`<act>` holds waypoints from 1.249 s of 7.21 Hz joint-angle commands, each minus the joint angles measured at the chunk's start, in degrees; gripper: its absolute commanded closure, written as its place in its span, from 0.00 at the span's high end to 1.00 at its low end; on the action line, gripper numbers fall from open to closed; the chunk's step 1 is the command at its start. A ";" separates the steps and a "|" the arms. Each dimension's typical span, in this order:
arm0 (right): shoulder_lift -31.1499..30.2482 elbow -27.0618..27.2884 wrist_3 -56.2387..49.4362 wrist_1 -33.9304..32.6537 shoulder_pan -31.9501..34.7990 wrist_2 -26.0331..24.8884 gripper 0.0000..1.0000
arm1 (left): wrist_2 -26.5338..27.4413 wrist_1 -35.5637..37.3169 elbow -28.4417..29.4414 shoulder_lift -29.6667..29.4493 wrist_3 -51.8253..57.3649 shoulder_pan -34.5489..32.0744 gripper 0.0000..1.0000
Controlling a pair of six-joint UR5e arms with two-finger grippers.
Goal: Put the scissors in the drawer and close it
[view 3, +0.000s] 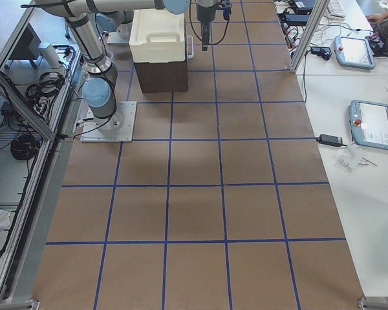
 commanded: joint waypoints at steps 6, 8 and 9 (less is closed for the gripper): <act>-2.97 1.40 -3.06 0.52 -0.04 -0.24 1.00 | 0.08 -3.41 -1.95 9.94 26.09 19.10 1.00; -3.06 1.49 -3.06 0.52 0.05 -0.33 1.00 | -0.79 -2.97 -3.00 8.38 30.76 24.70 1.00; -3.15 1.49 -3.14 0.52 -0.04 -1.03 1.00 | -0.97 -2.80 -3.97 7.67 30.87 25.78 1.00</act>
